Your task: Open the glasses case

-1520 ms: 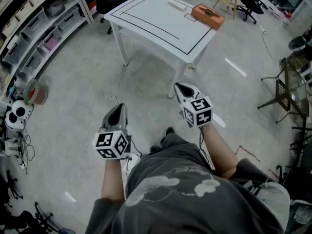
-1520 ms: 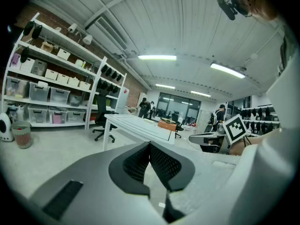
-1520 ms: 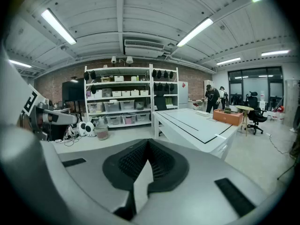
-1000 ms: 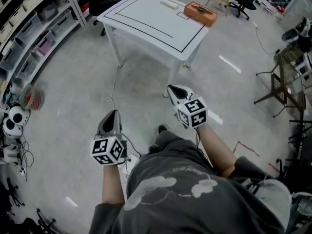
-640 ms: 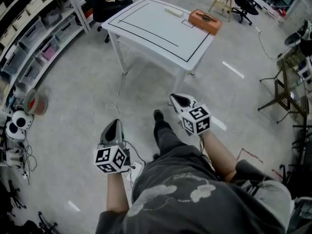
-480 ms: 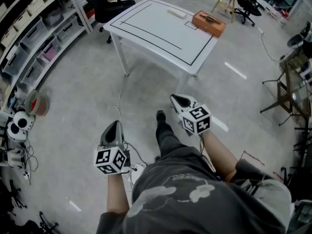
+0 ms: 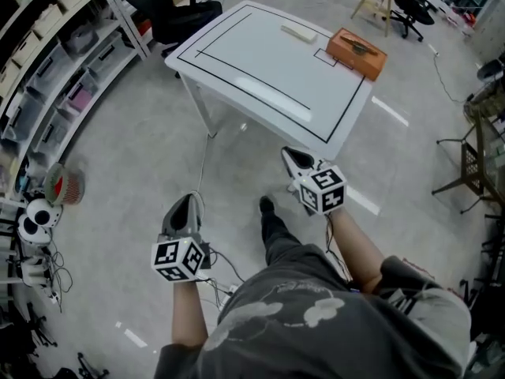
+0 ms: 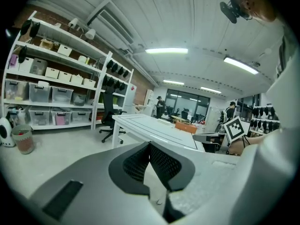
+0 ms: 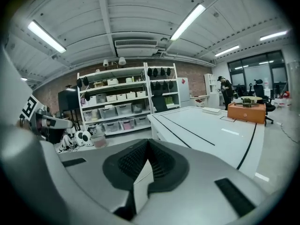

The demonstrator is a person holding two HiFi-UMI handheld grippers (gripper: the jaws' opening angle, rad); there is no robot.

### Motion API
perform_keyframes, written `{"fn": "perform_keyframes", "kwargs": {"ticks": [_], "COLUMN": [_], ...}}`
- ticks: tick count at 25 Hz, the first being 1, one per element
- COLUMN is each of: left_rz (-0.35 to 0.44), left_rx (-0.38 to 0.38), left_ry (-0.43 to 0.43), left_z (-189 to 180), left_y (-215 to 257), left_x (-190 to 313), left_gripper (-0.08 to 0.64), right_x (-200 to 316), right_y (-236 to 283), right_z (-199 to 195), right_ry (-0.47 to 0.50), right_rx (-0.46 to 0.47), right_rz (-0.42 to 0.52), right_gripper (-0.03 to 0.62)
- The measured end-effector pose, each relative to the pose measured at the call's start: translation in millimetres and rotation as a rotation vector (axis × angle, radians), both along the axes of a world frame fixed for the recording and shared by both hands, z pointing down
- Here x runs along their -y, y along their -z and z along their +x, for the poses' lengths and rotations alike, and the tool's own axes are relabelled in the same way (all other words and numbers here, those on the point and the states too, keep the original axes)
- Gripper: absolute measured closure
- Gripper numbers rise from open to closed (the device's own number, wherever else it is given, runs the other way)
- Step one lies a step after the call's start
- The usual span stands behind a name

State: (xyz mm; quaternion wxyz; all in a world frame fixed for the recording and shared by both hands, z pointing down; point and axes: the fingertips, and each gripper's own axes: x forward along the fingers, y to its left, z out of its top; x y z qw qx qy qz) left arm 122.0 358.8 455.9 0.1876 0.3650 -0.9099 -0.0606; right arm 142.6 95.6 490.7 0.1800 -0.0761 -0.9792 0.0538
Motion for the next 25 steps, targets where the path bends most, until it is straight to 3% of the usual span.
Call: {"fn": "perform_keyframes", "kwargs": {"ticks": [12,19,23,25], "left_rz": [-0.011,-0.032,-0.028,-0.050], "left_rx": [-0.003,0.032,0.068,0.087], "left_ry": [-0.061,-0.097,-0.147,-0.180], "left_z": [-179.7,-239.4,-254.6,-258.4], "left_y": [14.1,22.0,34.9,36.1], "left_x": [124.9,182.5,205.8,217.5], "left_gripper": [0.557,0.557,0.557,0.557], "right_x": [135.3,191.2,204.2,213.2], "right_y": [-0.5,-4.6,-2.8,-2.6], "right_z": [-159.1,-205.9,-212.3,-209.5], "right_ry": [-0.081,-0.134,-0.120,-0.148], "right_rx": [-0.041,-0.033,-0.031,-0.023], "right_rz": [0.019,-0.004,0.030,0.001], "right_gripper": [0.592,0.592,0.592,0.592]}}
